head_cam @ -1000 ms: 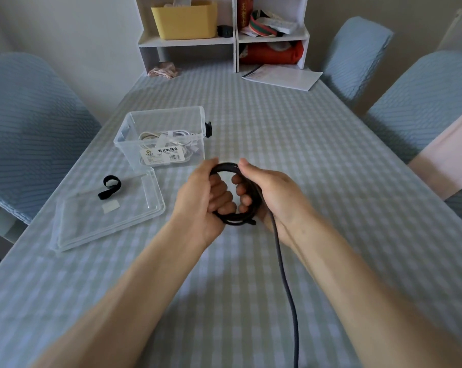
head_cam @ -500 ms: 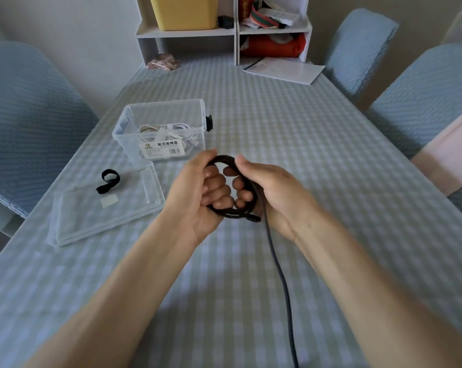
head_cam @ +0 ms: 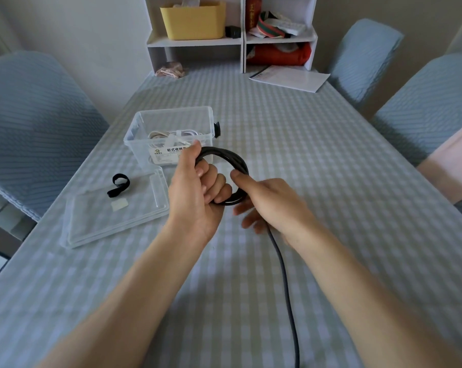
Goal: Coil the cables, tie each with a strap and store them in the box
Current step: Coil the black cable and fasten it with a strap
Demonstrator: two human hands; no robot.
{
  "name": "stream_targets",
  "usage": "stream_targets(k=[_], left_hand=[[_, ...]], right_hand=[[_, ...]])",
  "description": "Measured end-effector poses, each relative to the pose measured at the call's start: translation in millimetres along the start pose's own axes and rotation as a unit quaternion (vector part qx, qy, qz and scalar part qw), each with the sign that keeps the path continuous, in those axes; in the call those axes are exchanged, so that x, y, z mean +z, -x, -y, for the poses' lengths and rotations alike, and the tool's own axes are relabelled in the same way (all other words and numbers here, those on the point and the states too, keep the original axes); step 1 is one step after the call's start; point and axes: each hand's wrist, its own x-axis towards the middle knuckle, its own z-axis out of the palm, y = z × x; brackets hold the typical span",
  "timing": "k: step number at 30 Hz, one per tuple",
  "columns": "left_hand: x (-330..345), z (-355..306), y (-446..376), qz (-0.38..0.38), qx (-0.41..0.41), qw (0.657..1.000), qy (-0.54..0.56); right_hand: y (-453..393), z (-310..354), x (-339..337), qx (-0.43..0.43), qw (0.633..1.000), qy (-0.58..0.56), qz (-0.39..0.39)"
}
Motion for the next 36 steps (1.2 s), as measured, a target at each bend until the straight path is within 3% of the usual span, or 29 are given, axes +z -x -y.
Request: stream_targets(k=[4,8,14,23,26,29,32,36], left_hand=[[2,10,4,-0.003,-0.019,1.0,0.006],[5,12,4,-0.01,-0.024,0.999,0.027],[4,17,-1,-0.027,-0.023,0.999,-0.019],[6,28,1,0.015,-0.057,0.996,-0.066],[6,19,0,0.049,-0.115,0.986,-0.11],[9,8,3,0.076,-0.181,0.966,-0.167],[9,9,2,0.081,-0.216,0.946,-0.228],[7,12,-3,0.009,-0.157,0.976,-0.149]], right_hand=[[-4,-4,0,-0.064,0.996,-0.066,-0.014],[-6,-7,3,-0.065,0.991,-0.118,-0.018],[-6,-5,1,-0.122,0.959,-0.257,-0.017],[-8,-5,-7,-0.113,0.932,-0.338,-0.067],[-6,-5,-16,-0.114,0.946,-0.298,-0.063],[-1,-1,-24,-0.115,0.982,-0.146,-0.017],[0,0,-22,-0.095,0.993,-0.06,0.024],[-3,-3,-20,-0.038,0.98,-0.19,0.051]])
